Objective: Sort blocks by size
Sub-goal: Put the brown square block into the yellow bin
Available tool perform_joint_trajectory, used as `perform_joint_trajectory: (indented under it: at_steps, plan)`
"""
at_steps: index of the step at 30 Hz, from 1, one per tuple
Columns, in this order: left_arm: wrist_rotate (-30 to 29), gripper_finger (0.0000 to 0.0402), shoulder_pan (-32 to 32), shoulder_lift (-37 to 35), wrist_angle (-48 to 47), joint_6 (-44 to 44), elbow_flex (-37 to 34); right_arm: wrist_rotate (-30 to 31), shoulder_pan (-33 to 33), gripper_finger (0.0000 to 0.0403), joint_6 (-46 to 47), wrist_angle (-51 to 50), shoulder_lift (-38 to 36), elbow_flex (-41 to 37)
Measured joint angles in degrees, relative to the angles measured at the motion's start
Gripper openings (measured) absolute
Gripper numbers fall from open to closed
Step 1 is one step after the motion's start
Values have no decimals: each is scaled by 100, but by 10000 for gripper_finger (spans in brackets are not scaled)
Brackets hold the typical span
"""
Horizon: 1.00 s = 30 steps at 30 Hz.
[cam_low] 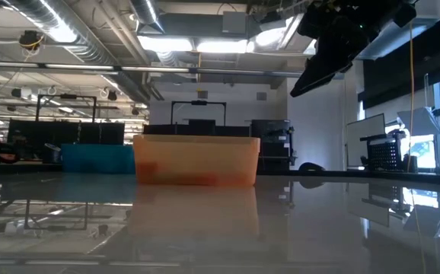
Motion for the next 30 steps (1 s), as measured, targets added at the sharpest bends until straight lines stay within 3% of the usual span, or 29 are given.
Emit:
perform_joint_trajectory:
  at_steps: [14, 23, 30]
  plan:
    - [-50, 257, -109, 6, 777, -52, -538, 0, 0, 289, 134, 22, -1, 0]
    - [18, 198, -136, 16, 703, 362, -549, 0, 0, 289, 131, 28, 0, 0]
    - [46, 178, -175, 22, 702, 647, -551, 0, 0, 289, 138, 9, -2, 0]
